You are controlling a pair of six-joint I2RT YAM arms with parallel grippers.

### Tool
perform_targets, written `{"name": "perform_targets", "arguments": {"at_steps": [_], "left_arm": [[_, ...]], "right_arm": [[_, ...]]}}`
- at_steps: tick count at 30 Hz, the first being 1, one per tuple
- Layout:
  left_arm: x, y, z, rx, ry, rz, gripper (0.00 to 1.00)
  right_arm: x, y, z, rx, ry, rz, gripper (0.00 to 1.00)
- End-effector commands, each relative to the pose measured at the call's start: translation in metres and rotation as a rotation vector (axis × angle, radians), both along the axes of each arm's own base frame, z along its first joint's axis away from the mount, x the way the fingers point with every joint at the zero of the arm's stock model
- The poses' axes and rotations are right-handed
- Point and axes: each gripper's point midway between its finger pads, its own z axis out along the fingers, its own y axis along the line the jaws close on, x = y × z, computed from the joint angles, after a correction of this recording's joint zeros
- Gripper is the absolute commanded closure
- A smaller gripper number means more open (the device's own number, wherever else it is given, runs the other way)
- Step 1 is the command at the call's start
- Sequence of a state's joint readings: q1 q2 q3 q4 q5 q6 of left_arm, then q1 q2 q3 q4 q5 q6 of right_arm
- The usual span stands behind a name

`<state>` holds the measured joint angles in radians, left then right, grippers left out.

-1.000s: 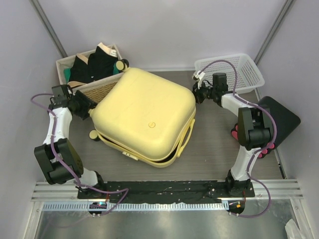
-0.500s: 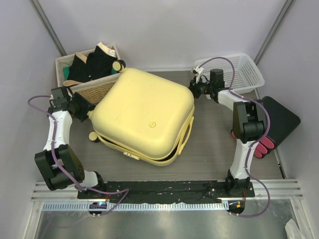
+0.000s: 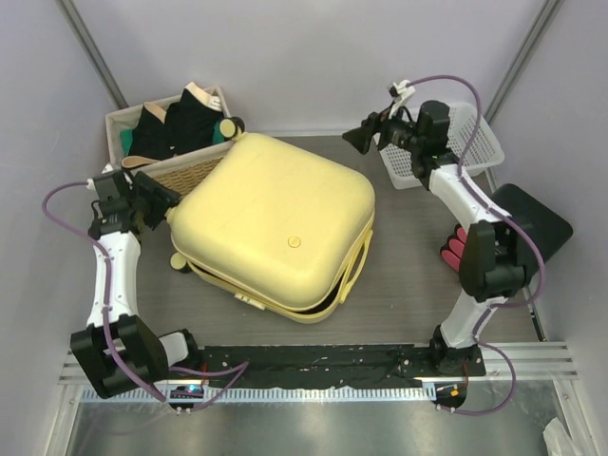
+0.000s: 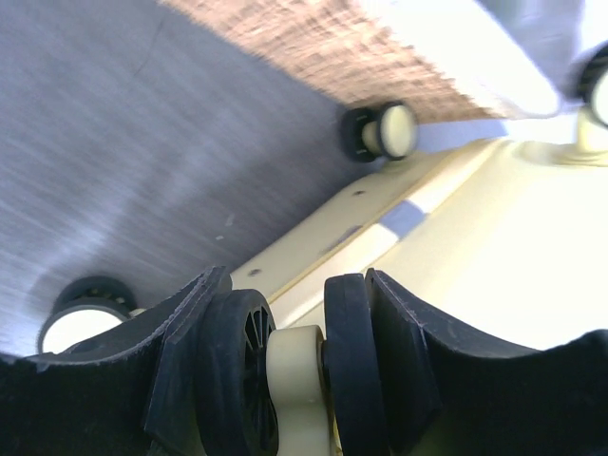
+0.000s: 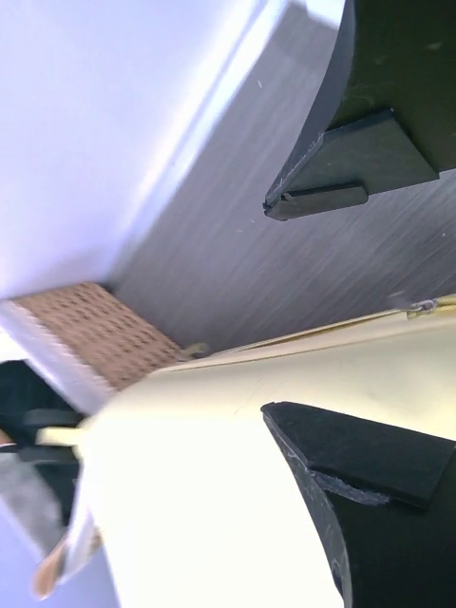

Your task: Open, take out, and arrange the luggage

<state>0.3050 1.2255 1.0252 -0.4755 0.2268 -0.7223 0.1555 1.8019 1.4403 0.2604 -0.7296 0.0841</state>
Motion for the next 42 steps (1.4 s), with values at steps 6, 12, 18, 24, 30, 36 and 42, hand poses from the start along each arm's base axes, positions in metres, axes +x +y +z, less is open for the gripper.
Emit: {"name": "perform_targets", "arguments": {"at_steps": [6,12,18,24,30,36,42], "left_arm": [[0.000,-0.042,0.115,0.023,-0.378,-0.176,1.00],[0.001,-0.057,0.169,-0.034,-0.505,-0.206,1.00],[0.012,-0.075,0.213,-0.053,-0.595,-0.240,1.00],[0.033,-0.089,0.229,-0.058,-0.628,-0.263,1.00],[0.057,-0.104,0.238,-0.071,-0.634,-0.291,1.00],[0.080,-0.107,0.241,-0.073,-0.637,-0.267,1.00],[0.090,-0.103,0.252,-0.073,-0.663,-0.226,1.00]], "right_arm": [[-0.080,-0.035,0.102,0.164,-0.100,-0.155,0.11],[-0.137,-0.029,0.132,0.248,-0.075,-0.129,0.00],[-0.166,0.029,0.126,-0.062,-0.104,-0.182,0.00],[-0.194,0.086,0.123,-0.237,-0.212,-0.230,0.00],[-0.225,0.130,0.138,-0.382,-0.416,-0.285,0.00],[-0.247,0.159,0.144,-0.579,-0.636,-0.377,0.00],[-0.271,0.188,0.134,-0.721,-0.741,-0.386,0.00]]}}
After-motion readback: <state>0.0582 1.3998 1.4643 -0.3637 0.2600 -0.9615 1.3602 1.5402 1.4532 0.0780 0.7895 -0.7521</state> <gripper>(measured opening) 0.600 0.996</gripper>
